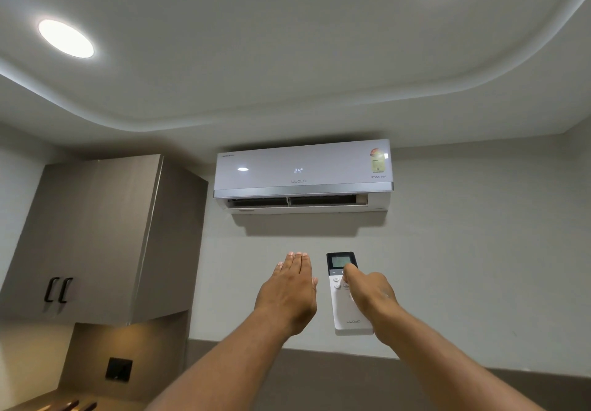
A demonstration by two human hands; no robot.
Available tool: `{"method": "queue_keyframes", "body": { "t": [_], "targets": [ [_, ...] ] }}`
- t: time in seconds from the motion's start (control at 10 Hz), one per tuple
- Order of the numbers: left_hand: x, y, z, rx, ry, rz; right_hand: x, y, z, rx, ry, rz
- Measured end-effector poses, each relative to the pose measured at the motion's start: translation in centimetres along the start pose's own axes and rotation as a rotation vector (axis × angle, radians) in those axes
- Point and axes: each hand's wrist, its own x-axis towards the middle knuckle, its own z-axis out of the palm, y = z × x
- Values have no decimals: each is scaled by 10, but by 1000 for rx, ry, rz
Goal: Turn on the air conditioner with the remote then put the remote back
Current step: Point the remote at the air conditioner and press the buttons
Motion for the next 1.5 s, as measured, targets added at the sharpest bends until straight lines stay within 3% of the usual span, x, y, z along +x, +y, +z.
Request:
{"method": "queue_keyframes", "body": {
  "t": [1.5],
  "targets": [
    [-15,-16,-10,-16,-17,-19,-12,0,12,0,-24,29]
  ]
}}
